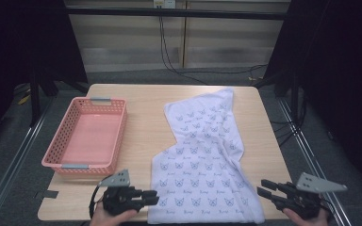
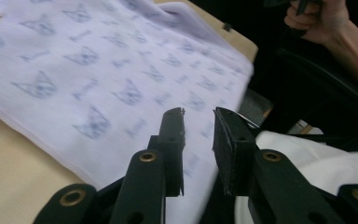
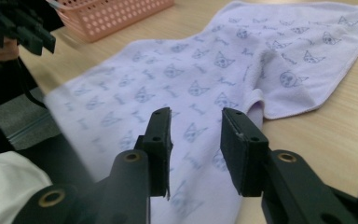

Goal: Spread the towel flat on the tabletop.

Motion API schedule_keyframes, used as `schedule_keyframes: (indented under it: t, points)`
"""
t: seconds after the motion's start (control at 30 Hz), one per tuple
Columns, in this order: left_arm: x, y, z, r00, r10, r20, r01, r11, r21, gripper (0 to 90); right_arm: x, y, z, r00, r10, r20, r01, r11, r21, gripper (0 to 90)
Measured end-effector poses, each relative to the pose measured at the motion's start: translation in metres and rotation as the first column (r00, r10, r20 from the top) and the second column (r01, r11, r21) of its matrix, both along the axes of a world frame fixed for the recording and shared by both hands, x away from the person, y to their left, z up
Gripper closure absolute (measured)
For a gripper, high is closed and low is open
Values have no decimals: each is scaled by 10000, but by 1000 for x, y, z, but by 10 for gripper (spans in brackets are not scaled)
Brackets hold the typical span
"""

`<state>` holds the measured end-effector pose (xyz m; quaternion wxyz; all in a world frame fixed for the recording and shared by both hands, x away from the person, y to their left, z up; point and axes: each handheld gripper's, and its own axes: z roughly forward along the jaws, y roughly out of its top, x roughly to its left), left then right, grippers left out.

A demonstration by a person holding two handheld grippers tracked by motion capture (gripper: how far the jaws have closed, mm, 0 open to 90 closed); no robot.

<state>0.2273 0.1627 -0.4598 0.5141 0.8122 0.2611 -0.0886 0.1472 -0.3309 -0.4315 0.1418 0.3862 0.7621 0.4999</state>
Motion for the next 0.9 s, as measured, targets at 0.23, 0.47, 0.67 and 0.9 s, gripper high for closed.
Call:
schedule_keyframes:
  t: [0.23,0.47,0.67,0.9]
  points:
    - [69,-26,-20,9980,632,97,-638,9940,890,679,80,22,-29,9966,-10,-826,-112,9891,-1471,548]
    - [72,-56,-43,9993,-305,222,244,9710,2379,728,128,27,-53,9870,-387,-1557,51,9775,-2106,674]
    - [60,-47,-41,9989,-448,107,401,9604,2759,894,115,19,-48,9870,-534,-1513,268,9846,-1725,857]
    - [21,-31,-37,9920,-1167,-477,1252,9555,2672,896,76,9,-37,9875,-424,-1518,238,9921,-1228,842]
